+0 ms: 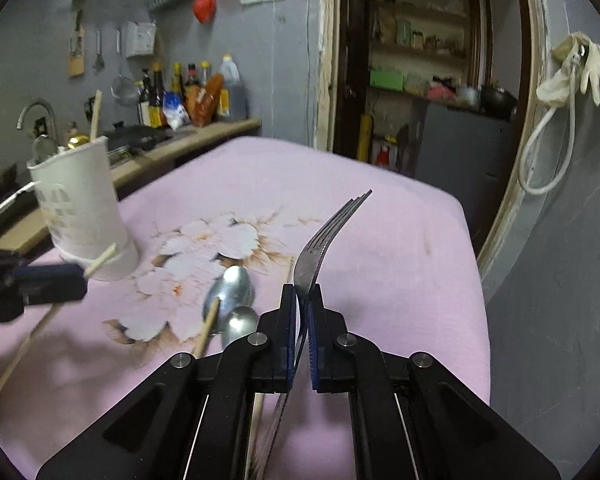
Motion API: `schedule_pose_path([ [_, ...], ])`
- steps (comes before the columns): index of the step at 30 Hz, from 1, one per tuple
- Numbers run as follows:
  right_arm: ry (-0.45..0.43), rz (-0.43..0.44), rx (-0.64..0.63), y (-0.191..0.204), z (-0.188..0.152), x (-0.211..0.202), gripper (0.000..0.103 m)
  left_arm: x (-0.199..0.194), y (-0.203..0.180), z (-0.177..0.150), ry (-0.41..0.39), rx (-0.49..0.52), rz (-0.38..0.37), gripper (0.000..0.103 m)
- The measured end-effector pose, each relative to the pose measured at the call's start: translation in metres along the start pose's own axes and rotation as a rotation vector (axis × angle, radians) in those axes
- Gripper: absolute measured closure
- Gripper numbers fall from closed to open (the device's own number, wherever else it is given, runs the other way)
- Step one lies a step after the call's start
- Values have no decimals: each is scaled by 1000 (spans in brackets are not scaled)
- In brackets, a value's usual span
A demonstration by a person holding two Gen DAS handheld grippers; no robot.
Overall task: Organize utensils
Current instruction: 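Lift the chopstick with the left tool while the right tool carries the fork over the holder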
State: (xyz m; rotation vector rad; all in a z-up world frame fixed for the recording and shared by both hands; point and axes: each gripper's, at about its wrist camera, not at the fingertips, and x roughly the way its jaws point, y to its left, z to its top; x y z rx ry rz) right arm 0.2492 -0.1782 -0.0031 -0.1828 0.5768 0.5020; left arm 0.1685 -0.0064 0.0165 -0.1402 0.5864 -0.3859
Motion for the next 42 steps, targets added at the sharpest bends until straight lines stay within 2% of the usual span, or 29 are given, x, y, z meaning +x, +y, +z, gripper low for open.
schedule_pose_path([
  [5,-133,-25,-23,13,-3,-25,100,-18,9,5,-128,-42,-4,101],
  [11,-255,-44,-41,22,2,-50,102,-39,20,12,-231,-91,-16,101],
  [15,-268,-39,-68,30,7,-51,102,-51,30,22,-247,-121,-17,101],
  [21,-275,-26,-43,29,7,-49,102,-68,41,24,-278,-135,-3,101],
  [27,-355,8,-30,35,21,-67,102,-82,58,38,-353,-179,4,101],
  [34,-460,119,-10,59,55,-73,102,-106,87,64,-457,-193,75,101],
  [42,-577,268,-2,99,110,-64,102,-134,145,97,-592,-240,161,101],
])
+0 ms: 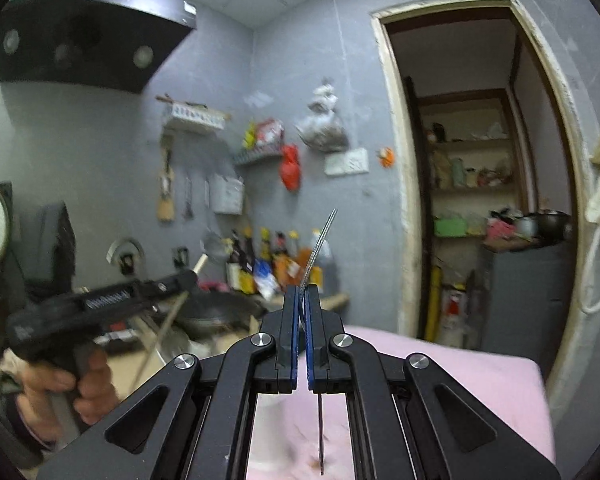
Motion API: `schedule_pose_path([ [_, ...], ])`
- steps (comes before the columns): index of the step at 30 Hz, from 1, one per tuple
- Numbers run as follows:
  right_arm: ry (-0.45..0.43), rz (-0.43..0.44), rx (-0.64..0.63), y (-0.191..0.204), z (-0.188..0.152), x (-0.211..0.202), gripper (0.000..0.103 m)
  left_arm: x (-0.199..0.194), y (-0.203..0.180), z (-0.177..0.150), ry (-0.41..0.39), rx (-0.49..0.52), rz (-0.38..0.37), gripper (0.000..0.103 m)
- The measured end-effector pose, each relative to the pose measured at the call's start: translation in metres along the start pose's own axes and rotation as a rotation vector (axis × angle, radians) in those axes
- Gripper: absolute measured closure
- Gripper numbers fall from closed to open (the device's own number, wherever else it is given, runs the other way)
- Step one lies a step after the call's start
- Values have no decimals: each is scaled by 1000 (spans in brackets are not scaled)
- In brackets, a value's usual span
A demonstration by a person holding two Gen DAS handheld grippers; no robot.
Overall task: Organize utensils
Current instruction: 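Lift the chopstick with the left tool while the right tool carries the fork over the holder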
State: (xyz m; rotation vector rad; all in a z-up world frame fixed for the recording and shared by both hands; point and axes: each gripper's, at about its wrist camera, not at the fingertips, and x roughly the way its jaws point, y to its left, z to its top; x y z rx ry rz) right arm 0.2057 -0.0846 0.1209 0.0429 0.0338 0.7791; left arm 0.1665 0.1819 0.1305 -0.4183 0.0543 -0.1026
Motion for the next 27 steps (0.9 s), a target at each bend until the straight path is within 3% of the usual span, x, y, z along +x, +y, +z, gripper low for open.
schedule_pose_path([
  [5,-58,51,25,14,9,36,102,11,38,17,-63,-54,36,101],
  [13,-83,47,67,10,-7,64,102,22,86,25,-146,-117,92,101],
  [20,-98,46,75,5,-24,70,102,24,102,25,-212,-161,130,101],
  [27,-111,69,120,0,-29,75,102,22,98,21,-276,-133,189,101],
])
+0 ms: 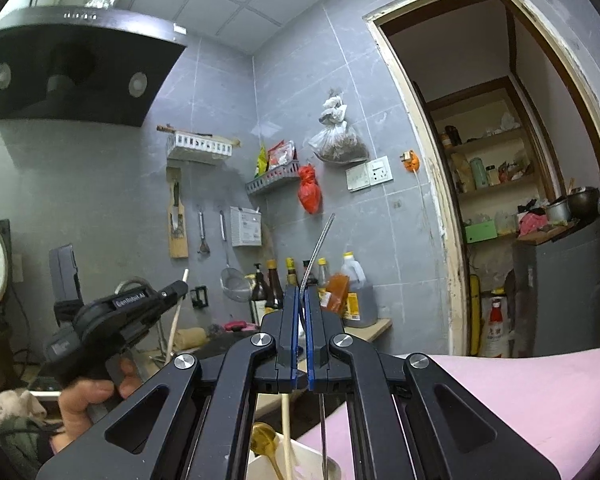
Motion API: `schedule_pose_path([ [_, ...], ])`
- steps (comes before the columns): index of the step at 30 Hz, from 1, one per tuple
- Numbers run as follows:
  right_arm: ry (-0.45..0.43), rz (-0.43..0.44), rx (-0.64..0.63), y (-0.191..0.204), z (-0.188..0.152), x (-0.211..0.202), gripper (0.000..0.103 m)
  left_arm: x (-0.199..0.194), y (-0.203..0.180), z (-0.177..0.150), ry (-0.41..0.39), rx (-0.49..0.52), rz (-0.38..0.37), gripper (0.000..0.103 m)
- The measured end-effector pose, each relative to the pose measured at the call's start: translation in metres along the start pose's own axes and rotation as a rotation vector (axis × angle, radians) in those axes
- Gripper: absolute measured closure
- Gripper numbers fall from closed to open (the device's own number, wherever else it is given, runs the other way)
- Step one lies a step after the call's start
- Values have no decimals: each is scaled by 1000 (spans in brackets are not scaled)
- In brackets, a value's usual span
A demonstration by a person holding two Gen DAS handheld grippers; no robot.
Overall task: Organize utensils
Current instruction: 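Lift the chopstick with the left tool while the right tool carries the fork over the holder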
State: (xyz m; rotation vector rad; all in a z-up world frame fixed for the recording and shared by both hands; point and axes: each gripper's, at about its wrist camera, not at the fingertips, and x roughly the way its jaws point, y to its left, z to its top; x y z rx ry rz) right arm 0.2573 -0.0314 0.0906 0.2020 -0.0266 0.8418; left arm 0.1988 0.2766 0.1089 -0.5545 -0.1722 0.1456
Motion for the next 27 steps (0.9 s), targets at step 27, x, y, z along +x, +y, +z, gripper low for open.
schedule_pose_path([
  [27,-27,52,50,-7,-8,12,102,-13,-10,-5,-76,54,62,101],
])
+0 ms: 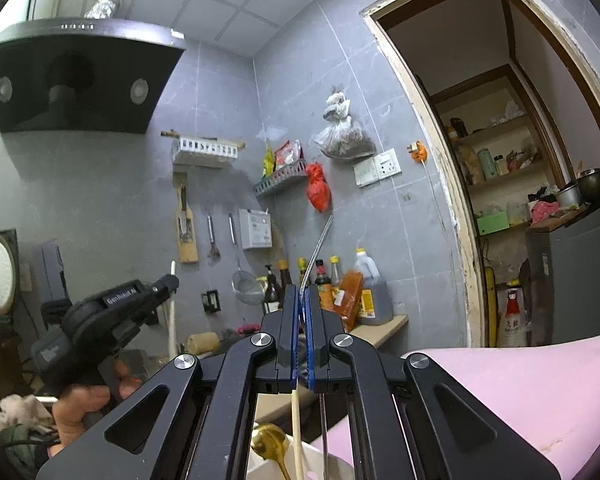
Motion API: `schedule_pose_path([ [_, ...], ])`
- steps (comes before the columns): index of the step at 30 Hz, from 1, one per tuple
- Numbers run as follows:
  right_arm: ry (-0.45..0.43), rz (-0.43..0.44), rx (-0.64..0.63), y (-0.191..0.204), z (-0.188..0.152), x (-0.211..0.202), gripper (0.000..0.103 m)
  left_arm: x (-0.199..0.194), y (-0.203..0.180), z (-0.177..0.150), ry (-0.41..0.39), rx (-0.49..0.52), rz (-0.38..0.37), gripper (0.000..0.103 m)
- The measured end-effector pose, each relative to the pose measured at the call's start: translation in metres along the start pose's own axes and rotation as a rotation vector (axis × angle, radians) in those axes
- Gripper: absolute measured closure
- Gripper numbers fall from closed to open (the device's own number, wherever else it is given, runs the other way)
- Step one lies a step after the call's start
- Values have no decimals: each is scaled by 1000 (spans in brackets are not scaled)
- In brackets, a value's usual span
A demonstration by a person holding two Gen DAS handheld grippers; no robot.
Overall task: Organize utensils
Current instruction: 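Lift the chopstick with the left tool while the right tool carries the fork over the holder, then open the left tool over the white holder while the right tool drops the fork in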
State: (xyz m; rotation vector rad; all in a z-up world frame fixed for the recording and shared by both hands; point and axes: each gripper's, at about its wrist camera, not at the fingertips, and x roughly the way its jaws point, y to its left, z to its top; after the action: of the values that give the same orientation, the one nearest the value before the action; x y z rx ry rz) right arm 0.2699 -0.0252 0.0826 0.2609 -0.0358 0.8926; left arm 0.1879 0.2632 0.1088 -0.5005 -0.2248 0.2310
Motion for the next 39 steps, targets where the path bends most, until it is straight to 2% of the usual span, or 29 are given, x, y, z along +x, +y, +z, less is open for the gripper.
schedule_pose_path([
  [7,18,5,17,-2,-1,1,102,0,2,-5,50,16,-6,101],
  [16,63,-1,41,-7,-7,4,102,-11,-5,-19,135,78,-56,101],
  [23,139,-36,6,-5,-10,1,100,-15,-18,-42,296,195,-106,101],
  [26,176,-48,-35,0,-12,-3,94,-19,-21,-56,357,218,-134,100],
  [28,188,-48,-58,3,-13,-8,86,-24,-21,-61,381,215,-147,100],
  [31,190,-57,-85,7,-11,-16,83,-33,-21,-65,405,205,-155,99],
  [33,190,-69,-97,9,-10,-20,82,-37,-24,-64,422,205,-153,95],
  [34,188,-81,-105,11,-8,-23,78,-39,-26,-63,430,208,-152,87],
  [35,186,-90,-108,11,-7,-25,75,-42,-29,-62,432,213,-151,75],
  [36,181,-103,-113,13,-5,-29,64,-45,-31,-60,429,213,-149,63],
  [37,175,-113,-116,13,-3,-34,53,-48,-33,-58,419,211,-148,60],
  [39,167,-140,-126,15,1,-42,49,-54,-39,-54,409,221,-140,51],
])
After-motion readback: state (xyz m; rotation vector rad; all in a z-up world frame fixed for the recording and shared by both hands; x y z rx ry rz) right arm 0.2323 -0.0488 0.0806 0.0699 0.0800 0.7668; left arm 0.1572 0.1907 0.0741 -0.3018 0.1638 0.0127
